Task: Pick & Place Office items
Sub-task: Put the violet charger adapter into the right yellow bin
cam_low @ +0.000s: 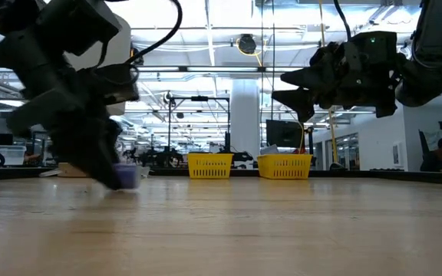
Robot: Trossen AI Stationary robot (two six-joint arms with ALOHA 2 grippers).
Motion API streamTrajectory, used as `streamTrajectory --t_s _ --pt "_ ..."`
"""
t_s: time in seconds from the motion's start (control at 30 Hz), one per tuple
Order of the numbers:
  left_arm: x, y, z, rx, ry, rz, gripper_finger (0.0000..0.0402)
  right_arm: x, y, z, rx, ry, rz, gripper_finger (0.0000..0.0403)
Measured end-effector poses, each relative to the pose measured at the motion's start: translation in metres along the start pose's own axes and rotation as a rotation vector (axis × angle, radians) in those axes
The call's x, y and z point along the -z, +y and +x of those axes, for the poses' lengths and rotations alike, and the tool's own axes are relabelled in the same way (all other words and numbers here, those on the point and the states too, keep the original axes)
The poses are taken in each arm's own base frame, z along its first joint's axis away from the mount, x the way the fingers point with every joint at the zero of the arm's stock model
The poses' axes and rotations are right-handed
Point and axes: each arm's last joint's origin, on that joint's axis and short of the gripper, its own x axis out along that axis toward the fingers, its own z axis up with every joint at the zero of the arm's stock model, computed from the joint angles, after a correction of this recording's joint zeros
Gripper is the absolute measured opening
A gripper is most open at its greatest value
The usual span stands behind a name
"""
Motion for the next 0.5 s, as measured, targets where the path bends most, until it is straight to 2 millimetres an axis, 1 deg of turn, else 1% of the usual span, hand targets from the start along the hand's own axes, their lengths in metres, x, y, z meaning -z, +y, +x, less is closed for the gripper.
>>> streamTrajectory --t_s 0.1,0.17,0.3,0.37,0.5 --pt "-0.014 0.002 0.000 0.012 -0.120 -0.017 0.0135 0.002 0.002 0.001 -0.008 0.012 -0.025 0.0253" --pt "-0.022 0.004 0.000 0.024 -0.195 -0.044 0.0140 0.003 0.008 0.005 -0.022 0.015 -0.078 0.0253" --pt "-0.043 0.014 -0.003 0.065 -0.374 -0.169 0.0167 0.009 0.025 0.015 -0.007 0.018 -0.276 0.0253" --pt "-0.053 0.020 -0.005 0.138 -0.443 -0.250 0.0166 0.010 0.034 0.024 0.002 0.033 -0.376 0.0253" --pt "-0.068 0.032 -0.010 0.335 -0.517 -0.377 0.0139 0.012 0.048 0.046 0.056 0.120 -0.496 0.0253"
